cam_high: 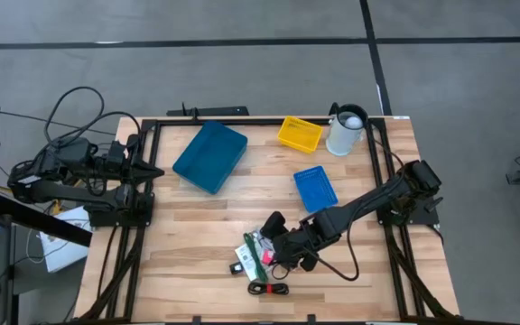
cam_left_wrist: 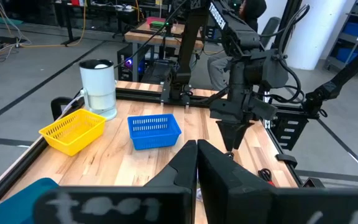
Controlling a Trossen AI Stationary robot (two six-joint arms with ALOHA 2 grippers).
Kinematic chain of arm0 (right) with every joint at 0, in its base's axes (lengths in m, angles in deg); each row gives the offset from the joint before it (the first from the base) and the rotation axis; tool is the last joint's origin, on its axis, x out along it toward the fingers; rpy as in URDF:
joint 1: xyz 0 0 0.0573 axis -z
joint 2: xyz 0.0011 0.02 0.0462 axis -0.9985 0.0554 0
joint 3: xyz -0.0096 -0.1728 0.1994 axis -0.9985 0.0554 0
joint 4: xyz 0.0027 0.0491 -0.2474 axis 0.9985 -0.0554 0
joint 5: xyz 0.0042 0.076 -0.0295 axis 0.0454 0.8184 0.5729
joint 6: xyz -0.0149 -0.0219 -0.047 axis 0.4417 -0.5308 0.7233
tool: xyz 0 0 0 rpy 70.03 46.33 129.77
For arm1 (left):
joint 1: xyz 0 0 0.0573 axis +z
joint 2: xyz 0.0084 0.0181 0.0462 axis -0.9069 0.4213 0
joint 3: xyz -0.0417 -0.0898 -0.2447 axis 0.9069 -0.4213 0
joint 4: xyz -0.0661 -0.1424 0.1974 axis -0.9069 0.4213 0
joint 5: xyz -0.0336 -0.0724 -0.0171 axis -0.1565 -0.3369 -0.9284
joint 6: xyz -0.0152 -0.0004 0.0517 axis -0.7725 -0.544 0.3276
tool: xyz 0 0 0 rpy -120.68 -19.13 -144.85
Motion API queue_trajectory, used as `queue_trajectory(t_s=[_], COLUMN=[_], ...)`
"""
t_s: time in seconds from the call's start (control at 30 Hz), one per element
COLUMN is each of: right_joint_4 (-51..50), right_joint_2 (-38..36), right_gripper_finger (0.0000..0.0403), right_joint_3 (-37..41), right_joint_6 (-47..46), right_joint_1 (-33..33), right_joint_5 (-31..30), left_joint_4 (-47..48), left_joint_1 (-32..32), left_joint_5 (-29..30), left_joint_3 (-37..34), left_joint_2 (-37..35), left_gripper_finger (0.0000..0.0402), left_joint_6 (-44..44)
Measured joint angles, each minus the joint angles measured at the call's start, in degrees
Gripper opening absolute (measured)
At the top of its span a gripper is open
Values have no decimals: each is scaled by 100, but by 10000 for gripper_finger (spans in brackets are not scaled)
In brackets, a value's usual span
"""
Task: Pick and place items into bin
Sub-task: Put the pink charger adapter into the blue bin
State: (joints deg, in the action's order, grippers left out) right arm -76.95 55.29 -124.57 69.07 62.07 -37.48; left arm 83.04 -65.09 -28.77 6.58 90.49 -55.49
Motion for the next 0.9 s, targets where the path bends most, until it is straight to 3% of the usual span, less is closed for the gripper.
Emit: queue_trajectory(t_s=[0.3,0.63,0.9], right_joint_4=[-381,-687,-1293], right_joint_2=[-4,21,709], right_gripper_finger=[203,201,201], right_joint_3=[-510,-574,-1212], right_joint_6=[-588,-586,-310], right_joint_1=[50,39,-91], right_joint_5=[-142,-110,-104], left_joint_4=[0,2,50], left_joint_1=[0,-2,0], left_joint_5=[0,1,0], left_joint_3=[0,0,2], left_joint_2=[-1,-1,-1], left_gripper_finger=[0,0,0], left_joint_6=[0,-1,0])
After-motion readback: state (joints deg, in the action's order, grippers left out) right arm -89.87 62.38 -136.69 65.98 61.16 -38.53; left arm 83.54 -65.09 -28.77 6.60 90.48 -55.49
